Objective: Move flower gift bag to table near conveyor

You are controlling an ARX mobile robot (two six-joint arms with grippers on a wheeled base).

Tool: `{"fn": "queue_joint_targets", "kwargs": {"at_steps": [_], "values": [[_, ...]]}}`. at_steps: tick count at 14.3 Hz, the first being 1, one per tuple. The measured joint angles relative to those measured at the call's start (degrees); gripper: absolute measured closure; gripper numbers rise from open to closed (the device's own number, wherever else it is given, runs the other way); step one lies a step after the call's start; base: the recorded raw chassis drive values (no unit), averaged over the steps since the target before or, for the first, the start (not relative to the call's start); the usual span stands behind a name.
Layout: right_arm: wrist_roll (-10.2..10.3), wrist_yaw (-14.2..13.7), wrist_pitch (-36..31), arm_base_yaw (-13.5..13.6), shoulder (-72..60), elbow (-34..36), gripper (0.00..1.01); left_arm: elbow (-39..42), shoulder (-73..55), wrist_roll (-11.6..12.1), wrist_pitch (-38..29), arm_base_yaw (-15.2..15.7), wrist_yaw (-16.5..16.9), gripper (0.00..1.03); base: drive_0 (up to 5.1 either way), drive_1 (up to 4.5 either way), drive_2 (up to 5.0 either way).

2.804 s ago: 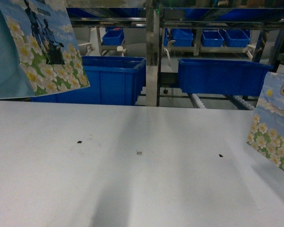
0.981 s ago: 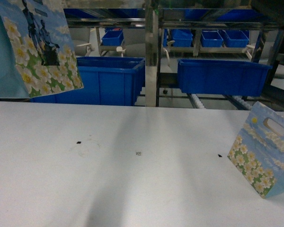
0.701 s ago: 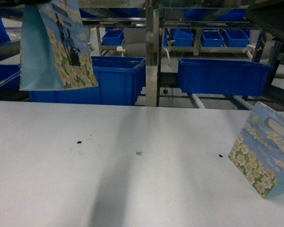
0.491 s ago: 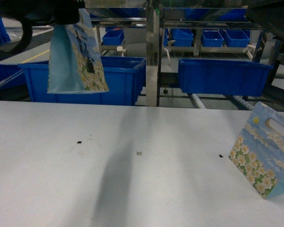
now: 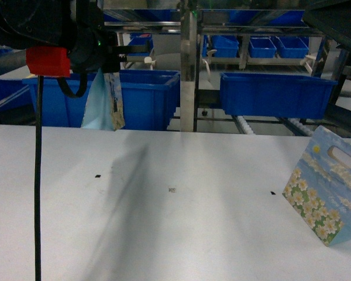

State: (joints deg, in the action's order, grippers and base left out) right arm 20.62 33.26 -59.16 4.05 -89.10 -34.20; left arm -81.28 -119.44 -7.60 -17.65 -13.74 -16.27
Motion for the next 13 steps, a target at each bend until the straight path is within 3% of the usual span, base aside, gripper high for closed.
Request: {"fn": "queue_joint_targets", "kwargs": {"at_steps": [6, 13], "values": [[0.2, 0.0, 0.0, 0.0, 0.0, 0.0, 0.03, -2.7, -4.2, -1.3, 0.3, 2.3, 1.9, 1.01, 0.0, 0.00, 0.0], [0.2, 0.0, 0.0, 0.0, 0.0, 0.0, 0.03, 4.6, -5.8, -2.6, -3.2, 9.0, 3.0, 1.01, 0.0, 0.00, 0.0]]}}
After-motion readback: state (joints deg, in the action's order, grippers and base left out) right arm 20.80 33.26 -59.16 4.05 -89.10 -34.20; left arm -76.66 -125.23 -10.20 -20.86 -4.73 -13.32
